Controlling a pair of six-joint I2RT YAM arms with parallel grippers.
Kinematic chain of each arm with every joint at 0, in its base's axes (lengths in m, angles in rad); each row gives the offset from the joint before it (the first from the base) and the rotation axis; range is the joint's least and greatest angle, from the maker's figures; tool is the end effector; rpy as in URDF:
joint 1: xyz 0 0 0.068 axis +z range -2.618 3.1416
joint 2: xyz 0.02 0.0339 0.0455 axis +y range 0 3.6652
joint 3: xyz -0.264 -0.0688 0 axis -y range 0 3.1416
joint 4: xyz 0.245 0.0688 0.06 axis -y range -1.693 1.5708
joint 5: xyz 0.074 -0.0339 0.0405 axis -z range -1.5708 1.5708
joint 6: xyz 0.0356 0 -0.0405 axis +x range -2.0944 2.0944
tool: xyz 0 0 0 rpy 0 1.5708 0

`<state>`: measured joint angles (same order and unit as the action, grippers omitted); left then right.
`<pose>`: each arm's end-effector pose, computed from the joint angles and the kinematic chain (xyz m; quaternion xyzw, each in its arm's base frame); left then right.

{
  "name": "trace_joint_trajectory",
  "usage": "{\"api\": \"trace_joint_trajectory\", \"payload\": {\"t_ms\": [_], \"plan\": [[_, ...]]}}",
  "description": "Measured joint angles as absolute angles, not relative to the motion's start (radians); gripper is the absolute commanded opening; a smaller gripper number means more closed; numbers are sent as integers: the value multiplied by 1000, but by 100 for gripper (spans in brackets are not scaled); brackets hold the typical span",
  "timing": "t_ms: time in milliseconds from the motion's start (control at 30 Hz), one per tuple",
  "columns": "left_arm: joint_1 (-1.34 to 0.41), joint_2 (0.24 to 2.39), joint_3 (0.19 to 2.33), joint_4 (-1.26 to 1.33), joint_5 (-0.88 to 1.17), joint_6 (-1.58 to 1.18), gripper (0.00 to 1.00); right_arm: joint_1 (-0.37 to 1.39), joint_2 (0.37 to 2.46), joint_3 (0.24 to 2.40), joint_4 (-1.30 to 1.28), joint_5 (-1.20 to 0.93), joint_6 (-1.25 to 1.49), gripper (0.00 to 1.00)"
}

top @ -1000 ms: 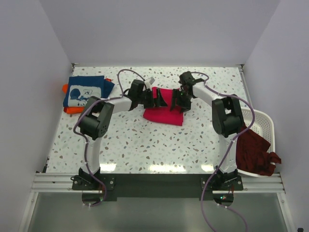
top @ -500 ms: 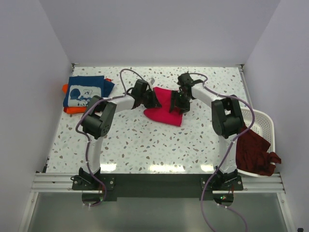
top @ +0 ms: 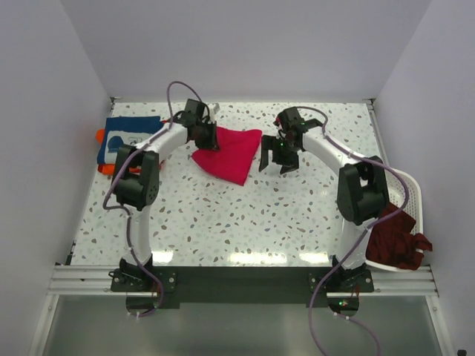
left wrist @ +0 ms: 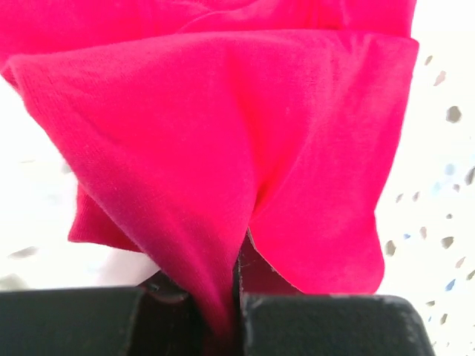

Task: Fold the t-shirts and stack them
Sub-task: Neatly place the folded tshirt to the corner

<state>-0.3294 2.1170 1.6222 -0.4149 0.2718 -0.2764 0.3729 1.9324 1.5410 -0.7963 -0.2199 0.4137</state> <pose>0.4395 -0.1603 0.1901 0.0688 0.9356 -0.2182 0.2687 0.3729 0.1542 0.2216 -0.0010 0.9760 0.1720 0.1335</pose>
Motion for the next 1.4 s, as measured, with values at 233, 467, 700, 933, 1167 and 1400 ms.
{"api": "trace_joint_trajectory", "payload": {"t_ms": [233, 467, 700, 933, 1167, 1400], "plan": [[-198, 2082, 1772, -644, 284, -99, 0, 373, 1863, 1477, -792, -257, 398, 85], [-75, 2045, 1864, -786, 348, -1, 0, 373, 1856, 1411, -797, -282, 375, 85], [76, 2023, 1886, -857, 398, 21, 0, 373, 1850, 1407, -801, -284, 352, 85], [251, 1973, 1886, -857, 471, 20, 0, 373, 1827, 1406, -815, -284, 331, 86], [353, 1959, 1888, -854, 540, 18, 0, 373, 1814, 1399, -830, -284, 323, 86], [397, 1967, 1895, -850, 584, 15, 0, 373, 1799, 1378, -836, -284, 324, 86]]}}
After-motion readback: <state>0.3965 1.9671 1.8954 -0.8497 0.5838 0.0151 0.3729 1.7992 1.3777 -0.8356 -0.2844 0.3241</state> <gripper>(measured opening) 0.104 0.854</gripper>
